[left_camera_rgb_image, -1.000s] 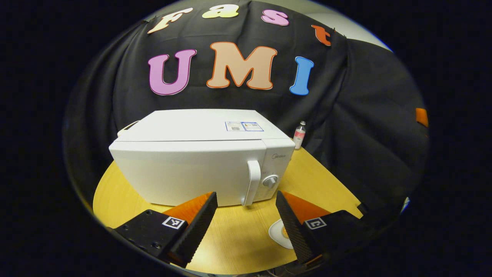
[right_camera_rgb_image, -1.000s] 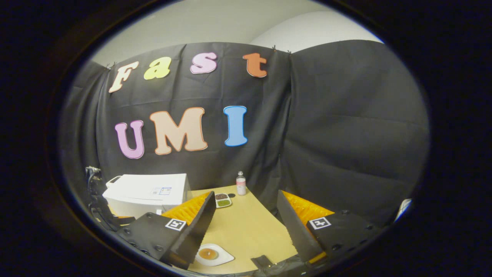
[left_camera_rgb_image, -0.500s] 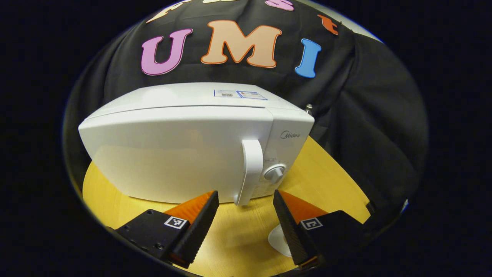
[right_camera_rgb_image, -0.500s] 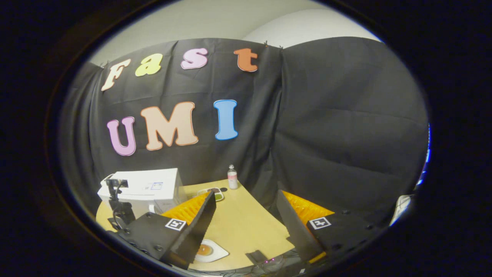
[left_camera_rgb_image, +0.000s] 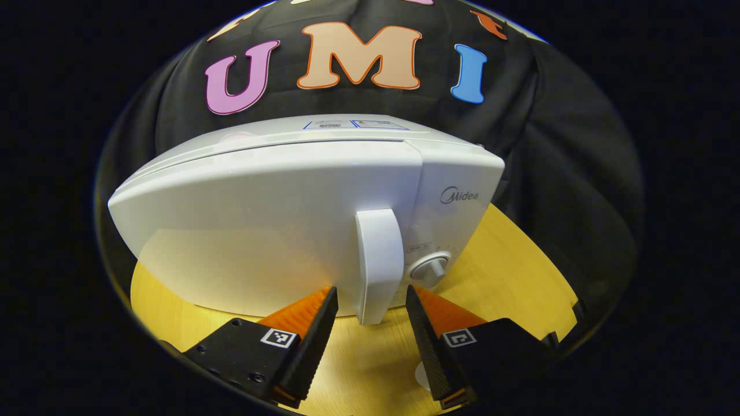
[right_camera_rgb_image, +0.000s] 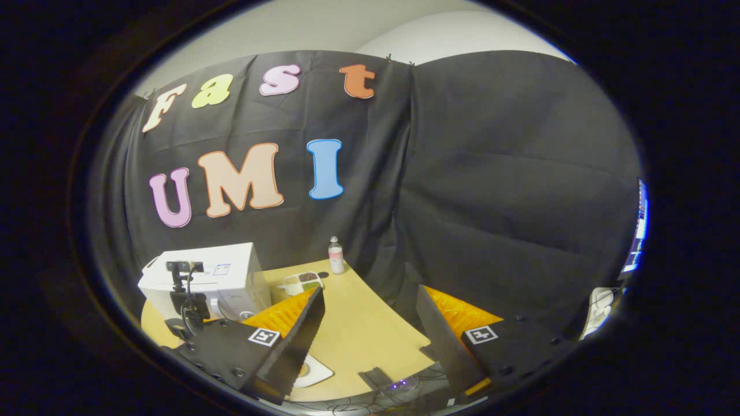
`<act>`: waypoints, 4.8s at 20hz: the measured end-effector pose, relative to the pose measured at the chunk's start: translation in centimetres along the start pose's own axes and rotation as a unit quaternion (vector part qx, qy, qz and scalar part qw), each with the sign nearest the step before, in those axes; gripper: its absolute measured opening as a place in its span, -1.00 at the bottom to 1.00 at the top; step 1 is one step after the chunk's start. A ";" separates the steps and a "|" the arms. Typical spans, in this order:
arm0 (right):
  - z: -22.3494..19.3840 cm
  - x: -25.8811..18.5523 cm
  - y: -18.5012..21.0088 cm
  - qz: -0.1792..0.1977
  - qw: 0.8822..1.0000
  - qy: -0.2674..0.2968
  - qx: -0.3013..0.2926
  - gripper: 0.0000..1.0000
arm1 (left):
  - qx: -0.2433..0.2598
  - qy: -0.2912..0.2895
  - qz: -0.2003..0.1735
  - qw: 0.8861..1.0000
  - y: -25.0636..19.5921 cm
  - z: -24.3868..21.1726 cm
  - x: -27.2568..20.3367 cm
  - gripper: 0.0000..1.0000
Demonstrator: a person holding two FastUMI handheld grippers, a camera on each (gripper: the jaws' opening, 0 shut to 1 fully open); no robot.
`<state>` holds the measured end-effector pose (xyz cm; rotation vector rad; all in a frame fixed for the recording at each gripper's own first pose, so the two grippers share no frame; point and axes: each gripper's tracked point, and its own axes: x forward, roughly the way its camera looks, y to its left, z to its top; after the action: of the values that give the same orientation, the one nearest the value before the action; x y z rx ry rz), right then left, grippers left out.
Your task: Open the microwave oven with the left hand, put the food in, and close the microwave oven.
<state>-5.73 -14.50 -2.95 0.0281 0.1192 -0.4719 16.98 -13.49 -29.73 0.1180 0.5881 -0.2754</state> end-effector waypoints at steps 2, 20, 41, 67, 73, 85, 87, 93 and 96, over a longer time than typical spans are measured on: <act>-0.4 0.0 -0.6 -0.005 1.000 0.003 -0.002 0.93 | -0.004 0.007 0.005 1.000 0.2 -0.4 0.3 0.49; -1.9 0.9 -1.6 0.029 0.999 0.022 -0.010 0.93 | -0.007 0.013 0.024 1.000 -0.3 -1.0 1.0 -0.75; -2.3 3.0 -0.6 0.074 0.997 0.035 -0.008 0.99 | -0.028 0.003 0.061 0.998 -0.1 -4.7 -4.6 -0.94; -5.0 2.3 9.5 0.222 0.974 0.048 -0.019 0.93 | -0.147 0.035 0.174 0.973 10.7 -15.7 -21.0 -0.23; -5.6 2.5 11.9 0.233 0.971 0.048 -0.031 0.93 | -0.179 0.029 0.193 0.964 14.6 -17.4 -24.0 0.22; -11.7 1.3 19.9 0.262 0.958 0.102 -0.058 0.94 | -0.244 0.019 0.177 0.953 20.9 -19.9 -28.7 0.33; -13.5 1.4 21.2 0.262 0.956 0.119 -0.058 0.93 | -0.244 0.018 0.175 0.954 21.9 -20.1 -29.6 0.50; -20.8 2.6 23.5 0.255 0.946 0.189 -0.071 0.94 | -0.245 -0.011 0.215 0.945 27.3 -20.2 -33.7 0.69; -25.1 3.2 23.3 0.248 0.935 0.234 -0.094 0.94 | -0.261 -0.036 0.249 0.932 30.6 -19.7 -35.8 0.70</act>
<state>4.99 6.22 -28.24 -0.0191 0.6106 0.0629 -13.16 27.50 -24.93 -0.2567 0.5227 0.3733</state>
